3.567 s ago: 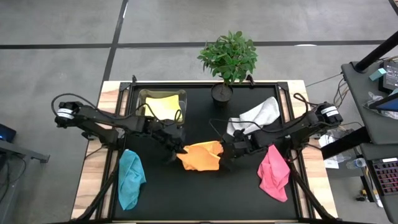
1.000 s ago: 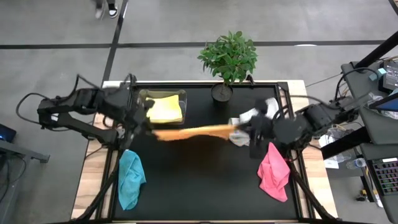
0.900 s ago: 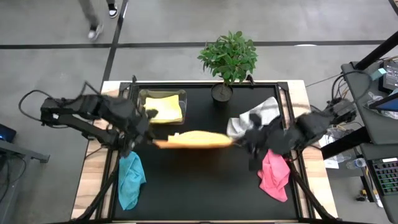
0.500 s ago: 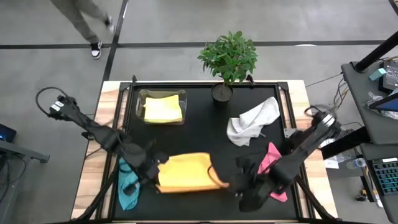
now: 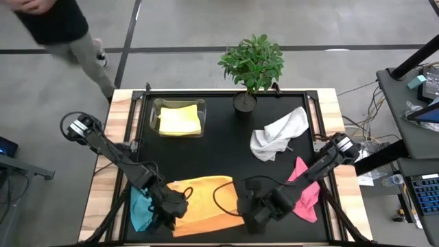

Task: Fold microfiber towels
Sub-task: Fold the orange towel

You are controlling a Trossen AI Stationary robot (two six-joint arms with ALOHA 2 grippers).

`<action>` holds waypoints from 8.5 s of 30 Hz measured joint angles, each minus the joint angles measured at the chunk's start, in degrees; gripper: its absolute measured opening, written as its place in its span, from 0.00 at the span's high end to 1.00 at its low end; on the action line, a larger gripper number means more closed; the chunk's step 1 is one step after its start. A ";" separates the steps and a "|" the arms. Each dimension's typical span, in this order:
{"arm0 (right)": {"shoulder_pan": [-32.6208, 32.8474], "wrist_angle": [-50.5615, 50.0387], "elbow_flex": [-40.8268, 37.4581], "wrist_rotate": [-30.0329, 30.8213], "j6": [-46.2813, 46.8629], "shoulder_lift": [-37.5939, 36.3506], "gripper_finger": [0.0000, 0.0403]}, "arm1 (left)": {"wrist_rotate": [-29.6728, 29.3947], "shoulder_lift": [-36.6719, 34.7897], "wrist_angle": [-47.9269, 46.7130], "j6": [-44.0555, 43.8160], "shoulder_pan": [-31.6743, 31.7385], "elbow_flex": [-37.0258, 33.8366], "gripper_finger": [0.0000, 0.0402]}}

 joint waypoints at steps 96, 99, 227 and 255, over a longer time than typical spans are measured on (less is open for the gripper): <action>-25.77 39.43 -21.58 -9.71 -23.20 1.20 0.98 | -17.84 -0.20 -13.79 4.52 14.80 -16.87 0.59; -25.81 43.27 -24.97 -9.69 -21.02 1.66 0.98 | -19.47 0.59 -13.64 4.67 14.80 -16.79 0.59; -10.54 45.39 -35.28 12.01 41.27 -0.97 0.24 | -38.10 11.45 -4.80 3.06 -4.64 -7.55 0.47; -12.55 31.76 -34.77 8.97 29.44 -9.13 0.98 | -41.29 5.88 -11.71 0.08 -4.66 -3.89 0.47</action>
